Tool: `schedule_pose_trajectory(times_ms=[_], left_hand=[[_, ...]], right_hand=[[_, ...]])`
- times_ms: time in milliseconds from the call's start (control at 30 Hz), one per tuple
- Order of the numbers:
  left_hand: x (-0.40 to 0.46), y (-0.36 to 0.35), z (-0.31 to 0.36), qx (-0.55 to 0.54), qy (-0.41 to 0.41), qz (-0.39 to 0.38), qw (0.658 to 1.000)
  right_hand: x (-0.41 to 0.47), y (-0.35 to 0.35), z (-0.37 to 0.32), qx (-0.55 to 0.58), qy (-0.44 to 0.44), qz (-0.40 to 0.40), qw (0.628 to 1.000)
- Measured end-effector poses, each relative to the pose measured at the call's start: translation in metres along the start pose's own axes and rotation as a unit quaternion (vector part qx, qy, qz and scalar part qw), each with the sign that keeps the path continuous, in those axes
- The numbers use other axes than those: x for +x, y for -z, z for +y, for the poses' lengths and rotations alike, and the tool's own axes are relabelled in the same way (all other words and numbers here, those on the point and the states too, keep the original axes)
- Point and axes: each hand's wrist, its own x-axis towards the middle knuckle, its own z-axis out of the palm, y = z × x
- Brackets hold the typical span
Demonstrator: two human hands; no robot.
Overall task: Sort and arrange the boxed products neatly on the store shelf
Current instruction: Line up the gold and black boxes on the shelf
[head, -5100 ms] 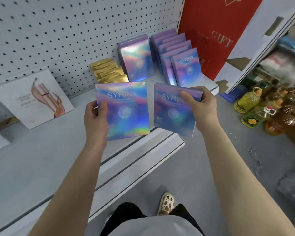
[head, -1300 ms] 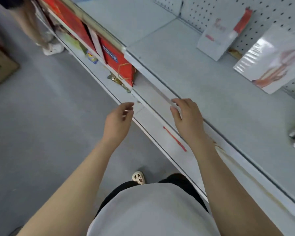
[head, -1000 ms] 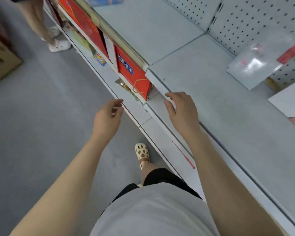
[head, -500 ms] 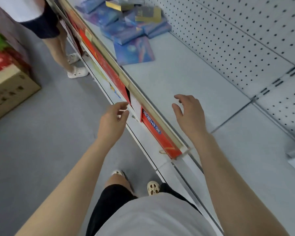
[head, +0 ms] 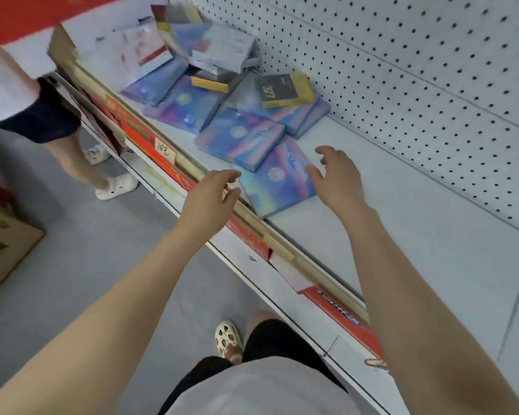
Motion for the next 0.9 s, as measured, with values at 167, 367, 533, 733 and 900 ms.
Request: schedule_pose_trajectory(times_ms=[167,367,533,733,900], left_hand=[[0.074,0.009,-0.020,0.038,-0.066,-0.042,0.996],[0.136,0.015,-0.039,0.066,-0.087,-0.083,0.991],[0.183,0.031,-0.055,0.088,-0.091,-0.041,0.991],[0.251,0.034,-0.067,0.167,-0.150,-0.013,0.974],[0.260,0.026,-0.078,0.236,-0.168,-0.021,0.957]], right_hand=[[0.083,-0.007,-0.022,-0.026,-0.026,0.023,0.999],[0.190,-0.021,-0.042,-0.069,-0.001,0.001,0.998],[0.214,-0.042,-0.053,-0.177,0.033,-0.043,0.983],[0.173,-0.051,-0.072,-0.209,-0.026,0.004,0.978],[0.152,-0.058,-0.089,-0.183,-0.090,0.033,0.978]])
